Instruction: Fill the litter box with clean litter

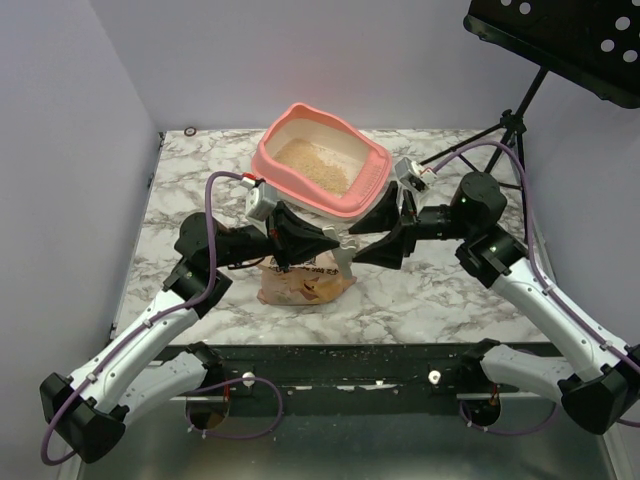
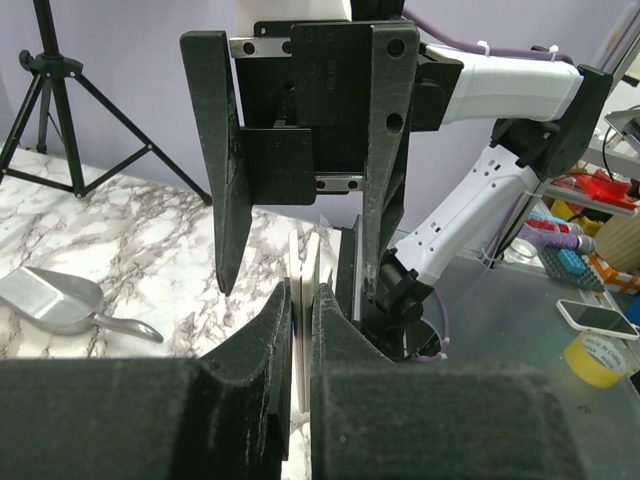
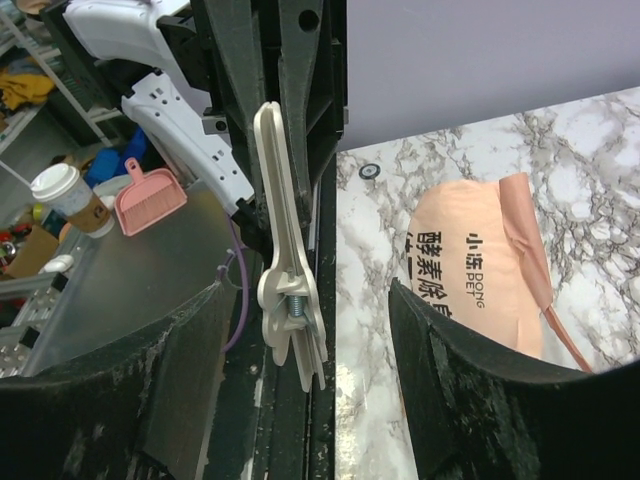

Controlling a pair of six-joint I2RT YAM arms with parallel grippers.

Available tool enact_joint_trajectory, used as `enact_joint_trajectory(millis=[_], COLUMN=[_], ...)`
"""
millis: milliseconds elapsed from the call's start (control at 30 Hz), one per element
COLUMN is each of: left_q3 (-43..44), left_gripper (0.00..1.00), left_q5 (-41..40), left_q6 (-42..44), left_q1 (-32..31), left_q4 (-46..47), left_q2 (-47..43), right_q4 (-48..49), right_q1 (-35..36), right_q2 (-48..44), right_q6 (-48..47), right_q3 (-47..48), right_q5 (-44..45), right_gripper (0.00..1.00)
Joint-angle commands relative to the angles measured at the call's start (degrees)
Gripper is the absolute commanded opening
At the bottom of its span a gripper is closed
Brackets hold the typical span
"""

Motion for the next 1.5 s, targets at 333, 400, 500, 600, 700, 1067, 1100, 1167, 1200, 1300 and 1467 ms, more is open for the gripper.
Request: enact_joint_trajectory(millis=[333,400,500,600,700,1067,1100,1167,1200,1300,1467], left_q3=[1.71,1.62,1.27,1.18,2.5,4.53,4.44,3.74,3.12,1.02,-3.03], left_gripper=[0.0,0.0,0.0,0.23,0.48,0.55,0.55,0.54,0.53,0.46,0.31], left_q5=[-1.41,-1.4,-1.49,-1.67,-2.72,-27.93,-29.86,-33.73,-35.4,-37.52,-34.2], left_q6=[1.33,1.07,0.81,1.07,5.27,27.43,28.22,30.14,30.6,31.91,34.73], left_q1=[0.85,0.85,0.85,0.94,0.85,0.85,0.85,0.85,0.85,0.68,0.33], left_q4=[0.12,0.38,0.82,0.3,-6.09,-40.38,-42.31,-44.78,-45.23,-44.71,-41.81], left_q2=[-1.63,-1.55,-1.72,-1.98,-2.77,-7.17,-6.91,-6.47,-6.38,-7.08,-10.33], right_q4=[1.33,1.33,0.45,-0.08,-0.78,-18.96,-21.06,-23.97,-24.77,-25.83,-26.8], right_q1=[1.31,1.57,2.27,2.62,2.62,2.54,2.54,2.54,2.62,2.54,2.62], right_q2=[0.05,0.31,0.93,0.14,-1.97,-3.82,-3.39,-2.77,-2.42,-2.15,-1.97], right_q6=[-0.31,-0.39,-1.09,-2.06,-2.68,-12.16,-12.96,-13.93,-13.93,-13.93,-13.93], right_q3=[-1.98,-1.63,-0.93,-1.19,-0.84,7.59,8.47,9.61,9.88,9.79,9.36], right_q5=[-0.39,-0.3,0.92,4.26,7.6,24.55,26.75,28.96,29.14,28.53,27.3], right_gripper=[0.66,0.53,0.01,0.0,0.01,0.0,0.0,0.0,0.0,0.0,0.01])
